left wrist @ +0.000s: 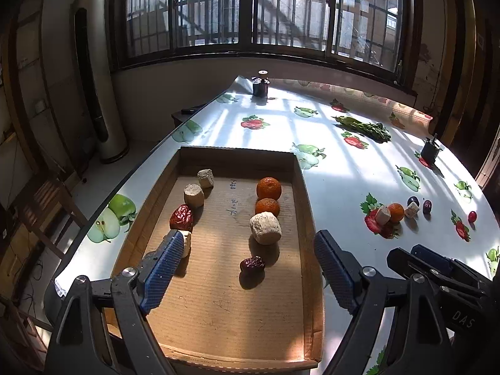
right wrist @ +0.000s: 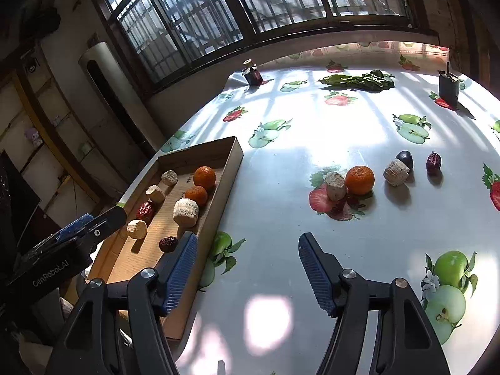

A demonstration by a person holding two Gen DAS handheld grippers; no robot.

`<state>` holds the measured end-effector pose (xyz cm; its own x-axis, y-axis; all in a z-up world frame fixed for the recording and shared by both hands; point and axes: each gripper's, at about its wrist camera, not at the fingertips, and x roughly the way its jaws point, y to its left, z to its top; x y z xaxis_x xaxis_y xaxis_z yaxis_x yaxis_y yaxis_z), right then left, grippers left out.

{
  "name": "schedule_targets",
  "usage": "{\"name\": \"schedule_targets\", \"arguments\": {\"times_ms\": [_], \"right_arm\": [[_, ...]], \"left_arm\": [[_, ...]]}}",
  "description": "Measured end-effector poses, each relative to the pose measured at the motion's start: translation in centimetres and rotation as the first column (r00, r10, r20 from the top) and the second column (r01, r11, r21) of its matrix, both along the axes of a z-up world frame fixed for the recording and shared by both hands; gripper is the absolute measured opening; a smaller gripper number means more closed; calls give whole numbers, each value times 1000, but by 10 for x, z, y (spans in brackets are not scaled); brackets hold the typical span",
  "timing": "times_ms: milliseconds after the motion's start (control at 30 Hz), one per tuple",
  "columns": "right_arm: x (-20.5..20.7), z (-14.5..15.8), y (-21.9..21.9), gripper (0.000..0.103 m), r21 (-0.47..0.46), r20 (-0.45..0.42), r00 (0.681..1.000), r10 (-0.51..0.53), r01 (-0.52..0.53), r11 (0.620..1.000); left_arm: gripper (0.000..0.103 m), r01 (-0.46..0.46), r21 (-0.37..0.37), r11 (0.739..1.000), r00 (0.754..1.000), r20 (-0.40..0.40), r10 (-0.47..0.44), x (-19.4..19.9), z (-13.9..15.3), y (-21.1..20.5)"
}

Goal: Organize fruits
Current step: 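Move both tools back from the tray to the loose fruit cluster, then grasp a round rice cake with the left tool while the right tool grasps a square rice cake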

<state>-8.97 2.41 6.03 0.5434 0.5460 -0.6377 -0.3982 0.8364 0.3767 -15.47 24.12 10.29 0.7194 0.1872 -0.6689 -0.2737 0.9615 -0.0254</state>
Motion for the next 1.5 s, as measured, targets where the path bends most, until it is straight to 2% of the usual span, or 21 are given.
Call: {"name": "schedule_targets", "arguments": {"times_ms": [300, 433, 667, 767, 900, 1067, 1200, 1267, 1400, 1500], "right_arm": [[-2, -4, -22, 74, 27, -13, 1000, -28, 28, 999], [2, -5, -38, 74, 27, -23, 998, -55, 55, 998], [18, 6, -113, 74, -3, -20, 980, -198, 198, 980], [34, 8, -148, 74, -32, -54, 960, -274, 273, 962], [62, 9, -172, 74, -38, -123, 950, -288, 286, 957], [104, -2, -164, 74, -113, -189, 933, -306, 289, 951], [119, -8, -131, 74, -103, -161, 967, -196, 181, 978], [123, -13, -108, 74, -129, -137, 981, -138, 120, 984], [129, -25, -78, 62, -276, -72, 991, -113, 89, 957], [136, -35, -74, 58, -274, -87, 990, -112, 84, 958]], "left_arm": [[85, 42, 28, 999, 999, 2, -42, 2, -2, -25], [85, 69, -13, 998, 997, -20, -70, 5, -5, -29], [85, 118, -45, 992, 991, -50, -120, 15, -16, -42], [85, 159, -61, 985, 984, -73, -163, 23, -23, -54], [85, 210, -68, 975, 972, -91, -216, 31, -29, -72], [85, 264, -80, 961, 956, -111, -272, 41, -31, -90], [85, 282, -99, 954, 949, -118, -293, 51, -31, -98], [85, 289, -107, 951, 946, -121, -301, 59, -31, -100], [85, 289, -77, 954, 947, -125, -297, 72, -33, -107], [85, 299, -64, 952, 942, -138, -305, 82, -38, -113]]}}
